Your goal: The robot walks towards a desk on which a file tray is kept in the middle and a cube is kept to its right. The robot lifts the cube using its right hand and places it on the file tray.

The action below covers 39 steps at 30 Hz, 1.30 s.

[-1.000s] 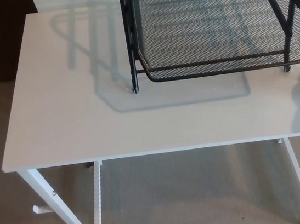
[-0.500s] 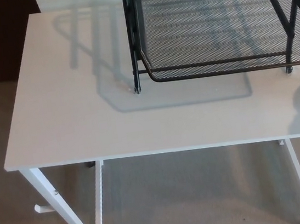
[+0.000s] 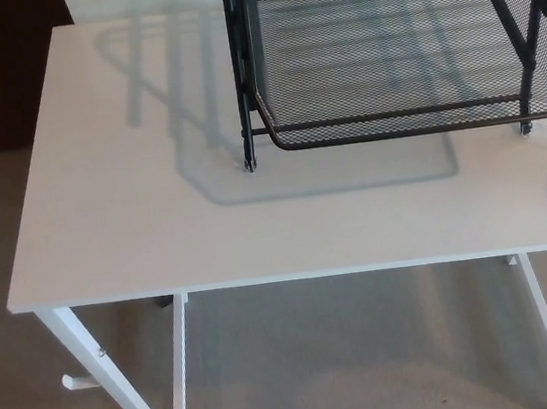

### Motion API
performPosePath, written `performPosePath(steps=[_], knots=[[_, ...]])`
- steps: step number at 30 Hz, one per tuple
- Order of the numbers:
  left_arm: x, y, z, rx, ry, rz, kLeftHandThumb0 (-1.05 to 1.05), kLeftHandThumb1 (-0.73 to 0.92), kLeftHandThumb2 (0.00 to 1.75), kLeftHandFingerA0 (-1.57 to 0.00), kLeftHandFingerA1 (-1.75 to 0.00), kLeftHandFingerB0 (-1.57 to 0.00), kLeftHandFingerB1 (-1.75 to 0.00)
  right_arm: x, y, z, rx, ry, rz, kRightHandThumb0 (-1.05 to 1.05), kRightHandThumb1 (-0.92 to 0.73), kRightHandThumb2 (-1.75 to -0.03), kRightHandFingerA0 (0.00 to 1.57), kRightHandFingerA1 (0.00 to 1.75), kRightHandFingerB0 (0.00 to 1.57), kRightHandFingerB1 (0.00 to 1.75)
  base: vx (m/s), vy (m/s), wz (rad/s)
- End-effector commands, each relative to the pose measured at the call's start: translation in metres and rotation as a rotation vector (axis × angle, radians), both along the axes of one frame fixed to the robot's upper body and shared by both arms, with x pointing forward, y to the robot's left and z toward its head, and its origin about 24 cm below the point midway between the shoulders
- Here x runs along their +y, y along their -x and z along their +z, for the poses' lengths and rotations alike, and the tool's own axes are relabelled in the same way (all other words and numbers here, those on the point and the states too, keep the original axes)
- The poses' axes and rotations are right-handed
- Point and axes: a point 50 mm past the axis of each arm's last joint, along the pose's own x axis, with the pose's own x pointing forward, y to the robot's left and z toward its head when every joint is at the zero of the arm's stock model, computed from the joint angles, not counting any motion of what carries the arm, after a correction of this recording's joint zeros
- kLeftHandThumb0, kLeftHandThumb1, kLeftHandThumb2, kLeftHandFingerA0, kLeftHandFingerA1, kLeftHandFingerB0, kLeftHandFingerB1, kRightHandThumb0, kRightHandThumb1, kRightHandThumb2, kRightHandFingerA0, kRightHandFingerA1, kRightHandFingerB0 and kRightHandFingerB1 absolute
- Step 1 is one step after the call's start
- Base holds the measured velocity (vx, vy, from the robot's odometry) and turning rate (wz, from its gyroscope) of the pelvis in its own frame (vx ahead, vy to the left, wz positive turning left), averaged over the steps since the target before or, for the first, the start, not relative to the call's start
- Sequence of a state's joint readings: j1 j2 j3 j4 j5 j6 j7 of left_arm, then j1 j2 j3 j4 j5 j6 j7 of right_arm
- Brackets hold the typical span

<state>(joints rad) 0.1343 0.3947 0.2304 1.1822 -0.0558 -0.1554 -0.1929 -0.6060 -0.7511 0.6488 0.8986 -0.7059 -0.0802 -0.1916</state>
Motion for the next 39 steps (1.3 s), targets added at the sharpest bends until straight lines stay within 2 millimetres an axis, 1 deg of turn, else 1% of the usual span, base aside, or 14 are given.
performPosePath(steps=[1, 2, 3, 8, 9, 11, 12, 13, 16, 24, 31, 34, 35, 39], knots=[[0.009, 0.000, 0.007, -0.009, -0.033, -0.029, -0.64, 0.70, 1.00, -0.34, -0.61, -0.16, -0.49, -0.009, 0.049, -0.049, -0.186, -0.166, -0.076, -0.35, -0.68, -0.63, 0.79, 1.64, 0.79, 0.98, 0.00, 0.000, 0.00], [0.009, -0.001, 0.008, -0.009, -0.037, -0.031, -0.63, 0.88, 0.66, -0.38, -0.55, -0.23, -0.39, -0.009, 0.049, -0.048, -0.201, -0.191, -0.089, -0.36, -0.71, -0.64, 0.78, 1.66, 0.79, 1.04, 0.00, 0.000, 0.00], [0.009, -0.002, 0.008, -0.009, -0.039, -0.035, -0.62, 0.88, 0.66, -0.38, -0.53, -0.24, -0.39, -0.010, 0.049, -0.045, -0.216, -0.248, -0.099, -0.30, -0.74, -0.61, 0.77, 1.72, 0.65, 1.33, 0.00, 0.000, 0.00], [0.009, -0.005, 0.006, 0.003, -0.042, -0.017, -0.63, 0.87, 0.66, -0.39, -0.52, -0.24, -0.38, -0.016, 0.050, -0.031, -0.347, -0.432, -0.133, -0.22, -0.73, -0.69, 0.86, 1.58, 0.77, 1.30, 0.00, 0.000, 0.00], [0.009, -0.004, 0.005, 0.011, -0.042, -0.018, -0.66, 0.71, 0.98, -0.32, -0.58, -0.20, -0.48, -0.018, 0.046, -0.022, -0.433, -0.613, -0.175, -0.09, -0.68, -0.78, 0.78, 1.69, 0.71, 1.48, 0.00, 0.000, 0.00], [0.009, -0.002, 0.005, 0.015, -0.049, -0.018, -0.65, 0.71, 0.98, -0.33, -0.57, -0.20, -0.48, -0.024, 0.041, -0.004, -0.452, -0.488, -0.152, -0.19, -0.72, -0.65, 0.79, 1.68, 0.66, 1.48, 0.00, 0.000, 0.00], [0.010, -0.002, 0.005, 0.023, -0.054, -0.013, -0.62, 0.88, 0.66, -0.40, -0.51, -0.25, -0.37, -0.026, 0.037, 0.006, -0.465, -0.502, -0.162, -0.17, -0.73, -0.68, 0.85, 1.64, 0.68, 1.41, 0.00, 0.000, 0.00], [0.011, -0.001, 0.006, 0.020, -0.055, -0.016, -0.63, 0.89, 0.66, -0.40, -0.51, -0.26, -0.38, -0.027, 0.034, 0.013, -0.472, -0.514, -0.162, -0.21, -0.73, -0.68, 0.84, 1.58, 0.77, 1.20, 0.00, 0.000, 0.00], [0.011, 0.000, 0.007, 0.007, -0.055, -0.014, -0.63, 0.88, 0.66, -0.40, -0.52, -0.25, -0.38, -0.029, 0.020, 0.066, -0.561, -0.520, -0.061, -0.20, -0.74, -0.63, 0.86, 1.66, 0.76, 1.35, 0.00, 0.000, 0.00], [0.011, 0.001, 0.007, 0.009, -0.046, -0.035, -0.65, 0.89, 0.66, -0.39, -0.55, -0.25, -0.40, -0.013, 0.001, 0.168, -0.749, -0.604, 0.083, -0.15, -0.68, -0.80, 0.84, 1.61, 0.77, 1.27, 0.00, 0.000, 0.00], [0.012, 0.004, 0.009, 0.014, -0.063, -0.046, -0.64, 0.89, 0.66, -0.42, -0.55, -0.27, -0.40, 0.035, -0.008, 0.262, -0.925, -0.626, 0.294, -0.29, -0.72, -0.79, 0.84, 1.75, 0.69, 1.53, 0.00, 0.000, 0.00], [0.013, 0.002, 0.009, 0.007, -0.059, -0.036, -0.65, 0.89, 0.66, -0.42, -0.56, -0.26, -0.41, 0.050, -0.011, 0.273, -0.928, -0.643, 0.358, -0.32, -0.76, -0.70, 0.82, 1.74, 0.67, 1.50, 0.00, 0.000, 0.00], [0.013, 0.002, 0.009, 0.011, -0.058, -0.030, -0.64, 0.89, 0.66, -0.44, -0.57, -0.28, -0.41, 0.056, -0.015, 0.275, -0.921, -0.628, 0.368, -0.34, -0.76, -0.69, 0.87, 1.70, 0.76, 1.27, 0.00, 0.000, 0.00], [0.013, 0.001, 0.009, 0.021, -0.064, -0.031, -0.61, 0.90, 0.66, -0.42, -0.54, -0.28, -0.40, 0.092, -0.029, 0.273, -0.826, -0.540, 0.432, -0.29, -0.70, -0.67, 0.86, 1.67, 0.77, 1.32, 0.00, 0.000, 0.00]])
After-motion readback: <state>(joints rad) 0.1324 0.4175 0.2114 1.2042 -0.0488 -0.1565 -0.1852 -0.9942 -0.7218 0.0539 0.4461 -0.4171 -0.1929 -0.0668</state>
